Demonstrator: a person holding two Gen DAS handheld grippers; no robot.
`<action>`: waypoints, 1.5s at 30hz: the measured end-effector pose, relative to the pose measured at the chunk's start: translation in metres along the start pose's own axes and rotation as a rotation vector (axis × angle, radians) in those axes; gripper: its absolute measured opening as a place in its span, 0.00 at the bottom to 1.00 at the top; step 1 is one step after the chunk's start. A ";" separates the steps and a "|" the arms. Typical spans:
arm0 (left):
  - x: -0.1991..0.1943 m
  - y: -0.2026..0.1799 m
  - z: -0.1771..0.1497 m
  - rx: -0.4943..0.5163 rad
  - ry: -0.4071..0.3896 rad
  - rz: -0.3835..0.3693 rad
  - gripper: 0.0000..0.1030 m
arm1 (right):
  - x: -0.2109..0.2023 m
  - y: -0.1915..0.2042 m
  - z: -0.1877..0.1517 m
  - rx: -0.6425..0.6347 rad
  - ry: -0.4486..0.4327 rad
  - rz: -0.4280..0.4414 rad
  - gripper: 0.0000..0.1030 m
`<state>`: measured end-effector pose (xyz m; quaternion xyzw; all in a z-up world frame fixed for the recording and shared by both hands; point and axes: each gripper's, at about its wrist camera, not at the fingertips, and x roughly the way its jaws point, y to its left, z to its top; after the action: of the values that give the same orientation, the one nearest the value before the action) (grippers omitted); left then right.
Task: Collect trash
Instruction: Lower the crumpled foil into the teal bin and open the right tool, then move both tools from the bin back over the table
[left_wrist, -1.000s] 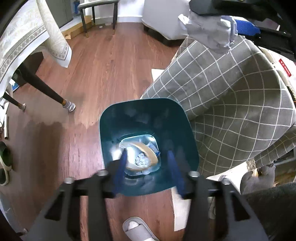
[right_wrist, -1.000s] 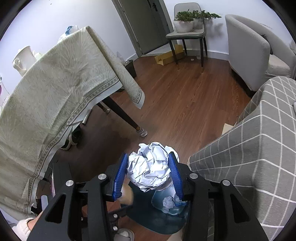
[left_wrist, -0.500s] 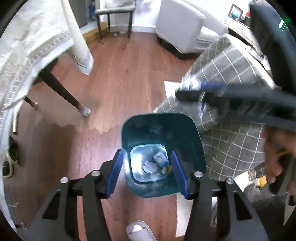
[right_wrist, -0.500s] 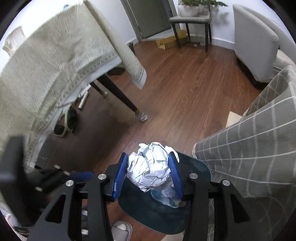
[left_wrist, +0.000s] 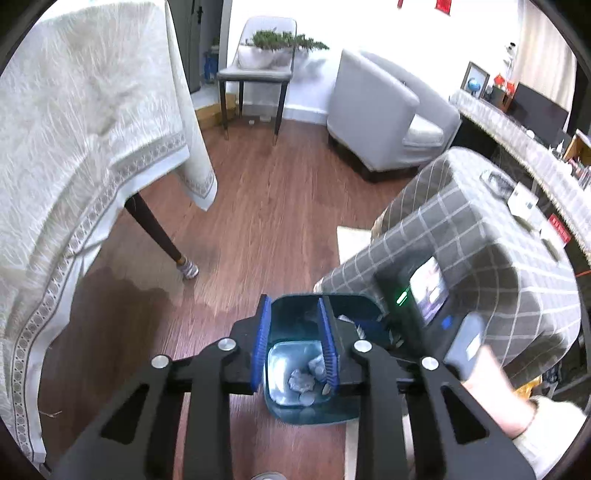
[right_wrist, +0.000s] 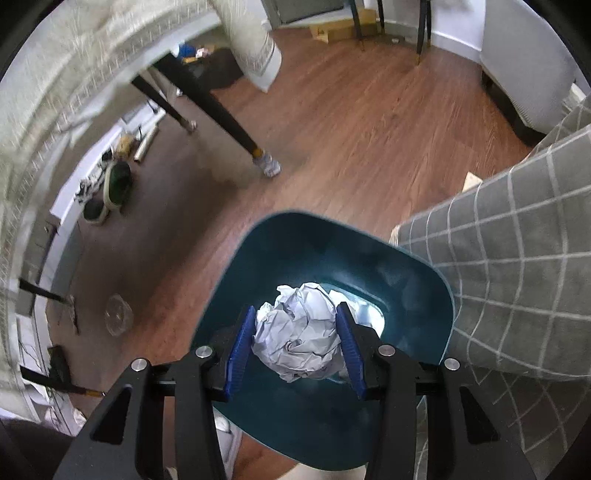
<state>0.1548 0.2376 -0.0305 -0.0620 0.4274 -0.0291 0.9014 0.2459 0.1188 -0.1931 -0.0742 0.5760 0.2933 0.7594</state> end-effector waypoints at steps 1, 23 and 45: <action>-0.004 -0.002 0.002 0.000 -0.013 -0.003 0.27 | 0.002 0.000 -0.001 -0.003 0.006 -0.003 0.45; -0.075 -0.066 0.040 0.092 -0.241 -0.031 0.36 | -0.054 0.001 -0.023 -0.132 -0.040 -0.049 0.58; -0.065 -0.125 0.063 0.109 -0.307 -0.070 0.71 | -0.241 -0.067 -0.037 -0.009 -0.450 -0.157 0.69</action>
<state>0.1625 0.1258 0.0758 -0.0316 0.2800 -0.0739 0.9566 0.2109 -0.0394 0.0006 -0.0548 0.3834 0.2448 0.8888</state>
